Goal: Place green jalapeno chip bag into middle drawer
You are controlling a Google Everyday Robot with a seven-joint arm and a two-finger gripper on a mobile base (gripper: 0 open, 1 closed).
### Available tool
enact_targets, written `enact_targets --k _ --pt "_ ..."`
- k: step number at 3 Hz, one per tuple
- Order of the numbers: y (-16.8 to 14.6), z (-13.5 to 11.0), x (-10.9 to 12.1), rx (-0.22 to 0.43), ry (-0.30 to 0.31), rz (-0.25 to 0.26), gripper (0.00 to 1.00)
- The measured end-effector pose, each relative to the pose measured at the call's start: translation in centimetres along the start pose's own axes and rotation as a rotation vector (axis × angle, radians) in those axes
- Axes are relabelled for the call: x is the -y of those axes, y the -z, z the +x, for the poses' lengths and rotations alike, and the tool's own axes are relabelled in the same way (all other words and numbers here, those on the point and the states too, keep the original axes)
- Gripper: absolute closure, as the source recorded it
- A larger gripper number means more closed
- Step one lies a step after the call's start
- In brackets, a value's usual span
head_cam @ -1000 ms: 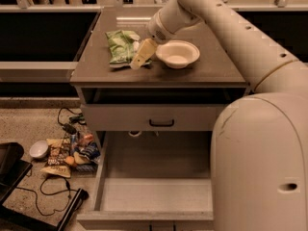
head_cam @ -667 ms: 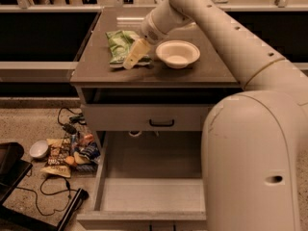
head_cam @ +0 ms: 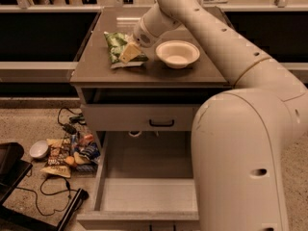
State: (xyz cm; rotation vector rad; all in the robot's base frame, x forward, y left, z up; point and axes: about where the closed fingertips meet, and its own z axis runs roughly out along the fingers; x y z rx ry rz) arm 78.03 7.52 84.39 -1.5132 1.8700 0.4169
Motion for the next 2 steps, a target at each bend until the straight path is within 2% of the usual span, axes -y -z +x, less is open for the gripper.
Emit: enact_targets --k 2 --pt "-1.12 0.14 -0.30 0.016 -0.015 -0.016 0.96"
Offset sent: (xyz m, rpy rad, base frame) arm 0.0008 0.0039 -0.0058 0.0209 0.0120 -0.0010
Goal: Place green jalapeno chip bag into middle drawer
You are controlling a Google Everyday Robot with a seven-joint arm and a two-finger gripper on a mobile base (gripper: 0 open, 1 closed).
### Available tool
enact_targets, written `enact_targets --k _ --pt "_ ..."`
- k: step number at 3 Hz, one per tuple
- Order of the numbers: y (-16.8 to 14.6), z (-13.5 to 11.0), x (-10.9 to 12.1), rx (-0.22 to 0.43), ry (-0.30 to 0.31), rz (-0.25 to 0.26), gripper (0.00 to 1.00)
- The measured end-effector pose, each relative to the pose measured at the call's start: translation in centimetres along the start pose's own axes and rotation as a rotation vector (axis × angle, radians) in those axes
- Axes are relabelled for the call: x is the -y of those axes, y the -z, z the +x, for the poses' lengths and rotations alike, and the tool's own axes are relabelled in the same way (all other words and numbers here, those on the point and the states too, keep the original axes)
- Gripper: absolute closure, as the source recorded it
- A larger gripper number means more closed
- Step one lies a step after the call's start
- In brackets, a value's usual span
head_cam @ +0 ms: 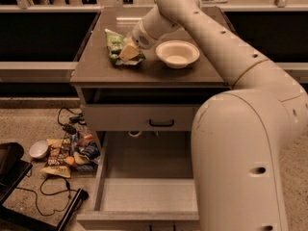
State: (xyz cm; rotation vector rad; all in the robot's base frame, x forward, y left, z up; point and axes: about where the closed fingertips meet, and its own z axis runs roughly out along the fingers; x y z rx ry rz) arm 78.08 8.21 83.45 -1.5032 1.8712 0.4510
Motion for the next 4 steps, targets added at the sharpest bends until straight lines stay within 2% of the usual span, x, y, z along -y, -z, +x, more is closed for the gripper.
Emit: enact_targets --k 1,4 --pt "-0.04 -0.10 -0.04 -0.001 0.000 -0.002 1.00" --pt "0.05 -0.18 -0.02 -0.001 0.000 -0.002 1.00"
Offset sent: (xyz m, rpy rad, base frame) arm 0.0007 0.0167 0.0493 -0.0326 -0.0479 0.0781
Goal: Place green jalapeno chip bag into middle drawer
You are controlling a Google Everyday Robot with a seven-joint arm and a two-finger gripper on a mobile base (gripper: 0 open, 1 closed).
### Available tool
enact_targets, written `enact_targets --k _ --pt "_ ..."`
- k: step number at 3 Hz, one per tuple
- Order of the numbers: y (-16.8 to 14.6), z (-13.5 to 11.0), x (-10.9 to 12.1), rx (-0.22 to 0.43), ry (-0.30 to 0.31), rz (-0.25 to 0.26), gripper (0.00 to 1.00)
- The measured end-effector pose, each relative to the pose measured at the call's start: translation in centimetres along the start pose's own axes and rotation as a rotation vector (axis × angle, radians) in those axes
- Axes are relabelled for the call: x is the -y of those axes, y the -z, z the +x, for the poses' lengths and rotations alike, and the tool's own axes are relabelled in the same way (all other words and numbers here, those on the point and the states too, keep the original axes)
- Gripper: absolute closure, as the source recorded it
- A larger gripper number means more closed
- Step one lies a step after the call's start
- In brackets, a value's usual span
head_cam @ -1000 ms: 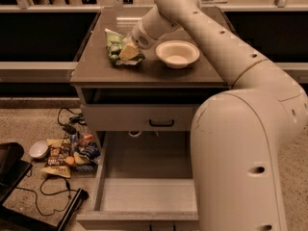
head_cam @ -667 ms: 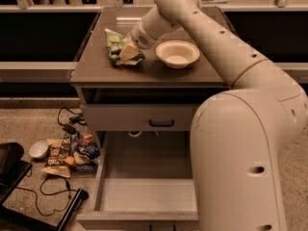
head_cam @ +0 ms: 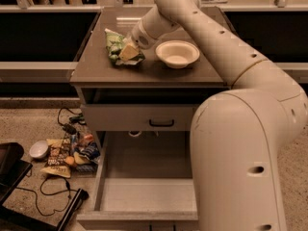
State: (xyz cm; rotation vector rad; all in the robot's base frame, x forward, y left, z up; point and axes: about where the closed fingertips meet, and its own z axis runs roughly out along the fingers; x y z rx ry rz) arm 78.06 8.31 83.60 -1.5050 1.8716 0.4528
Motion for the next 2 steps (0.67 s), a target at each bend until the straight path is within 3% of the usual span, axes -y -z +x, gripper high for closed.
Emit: enact_targets --k 2 --pt "0.01 -0.01 0.00 0.000 0.000 0.000 1.00"
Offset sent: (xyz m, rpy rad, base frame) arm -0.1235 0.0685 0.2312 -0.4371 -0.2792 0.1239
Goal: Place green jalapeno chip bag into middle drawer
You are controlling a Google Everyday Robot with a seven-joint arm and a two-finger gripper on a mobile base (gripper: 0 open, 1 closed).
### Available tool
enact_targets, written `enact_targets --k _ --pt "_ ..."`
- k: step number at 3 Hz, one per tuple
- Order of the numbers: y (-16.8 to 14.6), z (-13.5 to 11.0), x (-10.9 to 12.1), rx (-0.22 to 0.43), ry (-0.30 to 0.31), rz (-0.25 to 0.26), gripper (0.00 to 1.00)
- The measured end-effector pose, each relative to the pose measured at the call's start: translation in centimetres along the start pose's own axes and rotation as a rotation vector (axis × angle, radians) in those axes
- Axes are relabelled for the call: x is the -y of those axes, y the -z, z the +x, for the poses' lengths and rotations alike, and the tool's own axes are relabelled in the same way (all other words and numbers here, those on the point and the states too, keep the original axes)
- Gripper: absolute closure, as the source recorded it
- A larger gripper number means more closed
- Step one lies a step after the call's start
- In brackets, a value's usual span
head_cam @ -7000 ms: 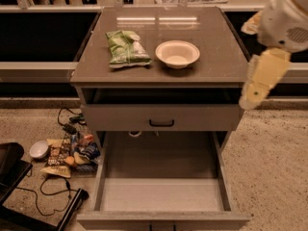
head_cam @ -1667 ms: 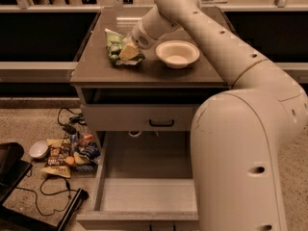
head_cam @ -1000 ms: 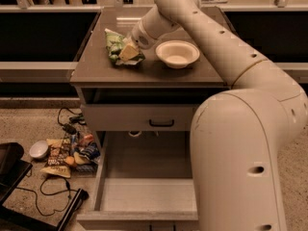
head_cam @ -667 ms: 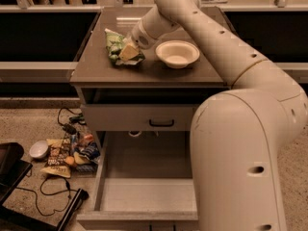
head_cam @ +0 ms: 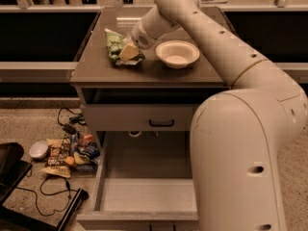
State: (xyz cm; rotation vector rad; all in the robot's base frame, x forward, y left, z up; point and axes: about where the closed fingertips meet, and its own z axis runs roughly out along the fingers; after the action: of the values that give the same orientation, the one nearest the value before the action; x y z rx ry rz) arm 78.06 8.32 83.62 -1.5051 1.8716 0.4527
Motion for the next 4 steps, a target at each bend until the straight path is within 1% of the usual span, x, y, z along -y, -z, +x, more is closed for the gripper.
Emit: enact_targets --k 3,4 --pt "0.2 -0.2 -0.1 -0.002 0.003 0.002 1.00" --pt "3.4 -4.4 -2.8 -0.066 0.085 0.080 1.00"
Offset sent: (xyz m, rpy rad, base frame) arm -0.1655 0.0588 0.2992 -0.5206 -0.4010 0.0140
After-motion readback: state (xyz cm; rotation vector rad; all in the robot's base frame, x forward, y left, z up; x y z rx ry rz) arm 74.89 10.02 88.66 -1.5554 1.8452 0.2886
